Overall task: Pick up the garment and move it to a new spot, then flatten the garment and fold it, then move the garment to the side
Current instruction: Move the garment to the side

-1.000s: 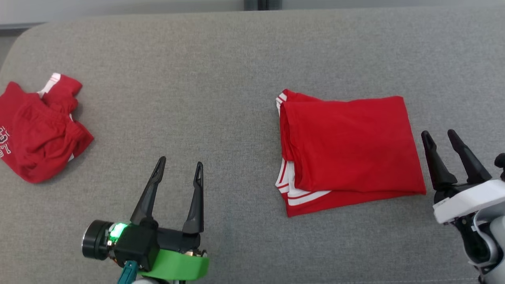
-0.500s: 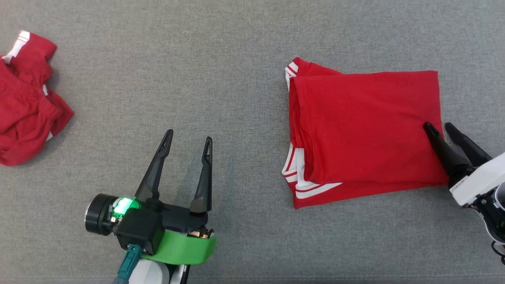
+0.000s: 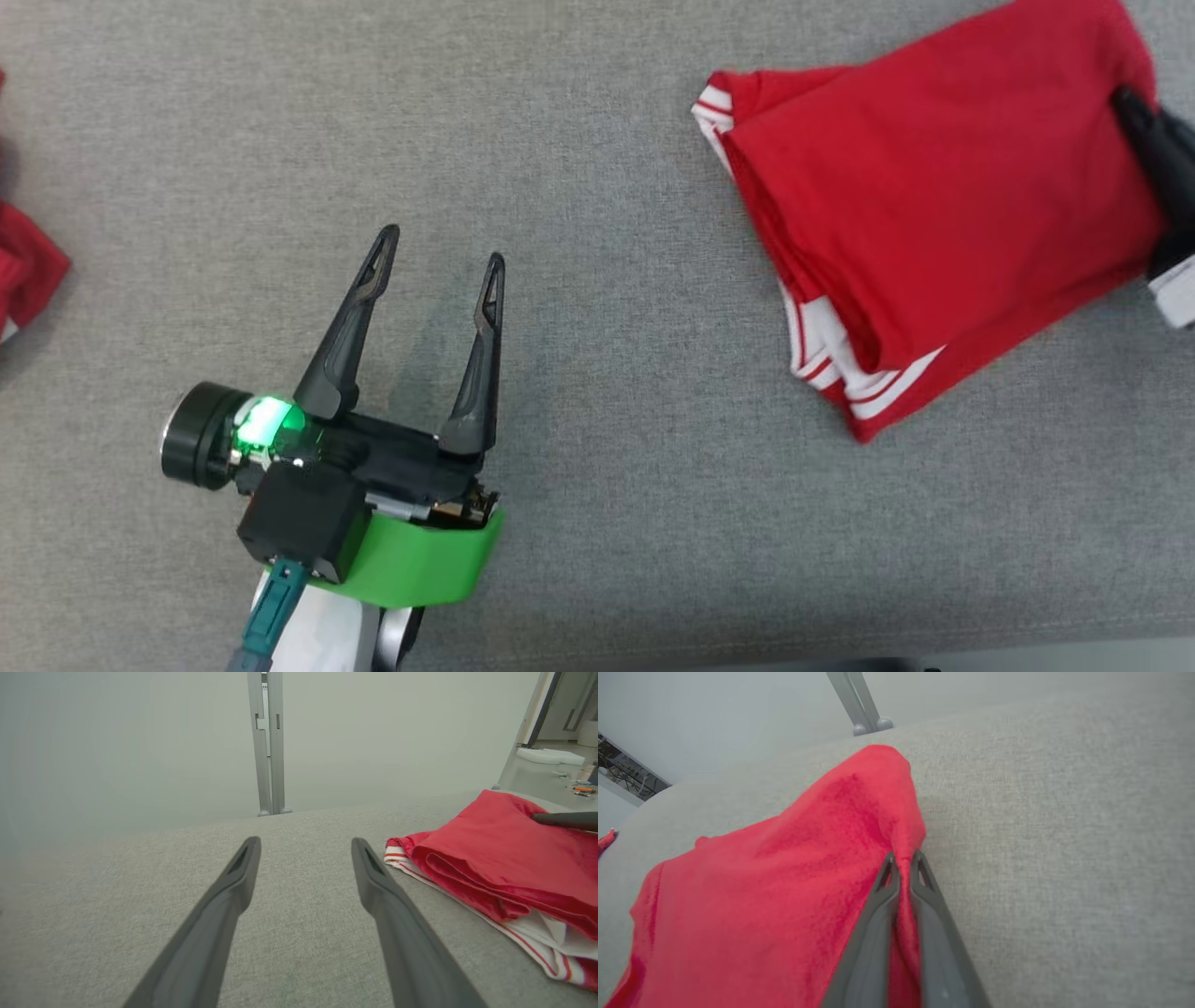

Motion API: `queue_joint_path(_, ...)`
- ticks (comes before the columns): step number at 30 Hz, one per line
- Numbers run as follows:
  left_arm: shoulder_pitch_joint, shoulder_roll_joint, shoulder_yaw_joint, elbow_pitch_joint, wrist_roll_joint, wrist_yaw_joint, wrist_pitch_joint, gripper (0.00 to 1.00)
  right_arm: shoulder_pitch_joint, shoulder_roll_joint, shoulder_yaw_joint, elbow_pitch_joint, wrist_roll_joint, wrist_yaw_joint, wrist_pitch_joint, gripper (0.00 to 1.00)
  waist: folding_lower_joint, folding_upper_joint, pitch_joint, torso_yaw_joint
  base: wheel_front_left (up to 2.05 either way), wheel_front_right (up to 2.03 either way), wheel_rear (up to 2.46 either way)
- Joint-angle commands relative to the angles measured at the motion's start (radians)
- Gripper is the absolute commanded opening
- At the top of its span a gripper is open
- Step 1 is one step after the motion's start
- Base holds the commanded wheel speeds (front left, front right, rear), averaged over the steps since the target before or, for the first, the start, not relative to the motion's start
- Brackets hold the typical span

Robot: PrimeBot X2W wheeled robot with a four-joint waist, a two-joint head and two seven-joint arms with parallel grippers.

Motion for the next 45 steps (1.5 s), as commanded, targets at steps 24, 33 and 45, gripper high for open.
queue_joint_path(24, -0.092, 0.124, -0.029, -0.164, 0.080, 0.005, 0.001, 1.00, -0.315, -0.212, -0.167, 0.324, -0.133, 0.000, -0.066, 0.00, -0.0001, 0.0000, 0.273, -0.144, 0.00, 0.00, 0.00)
queue_joint_path(33, -0.090, 0.126, -0.053, -0.157, 0.064, 0.026, 0.001, 1.00, -0.351, -0.273, -0.224, 0.405, -0.198, 0.000, -0.071, 1.00, -0.0001, 0.0000, 0.246, -0.085, 0.00, 0.00, 0.00)
queue_joint_path(45, -0.018, 0.065, -0.052, -0.050, -0.007, 0.070, 0.000, 1.00, -0.190, 0.061, -0.277, 0.371, -0.494, 0.000, -0.090, 1.00, -0.0001, 0.0000, -0.018, 0.010, 0.00, 0.00, 0.00)
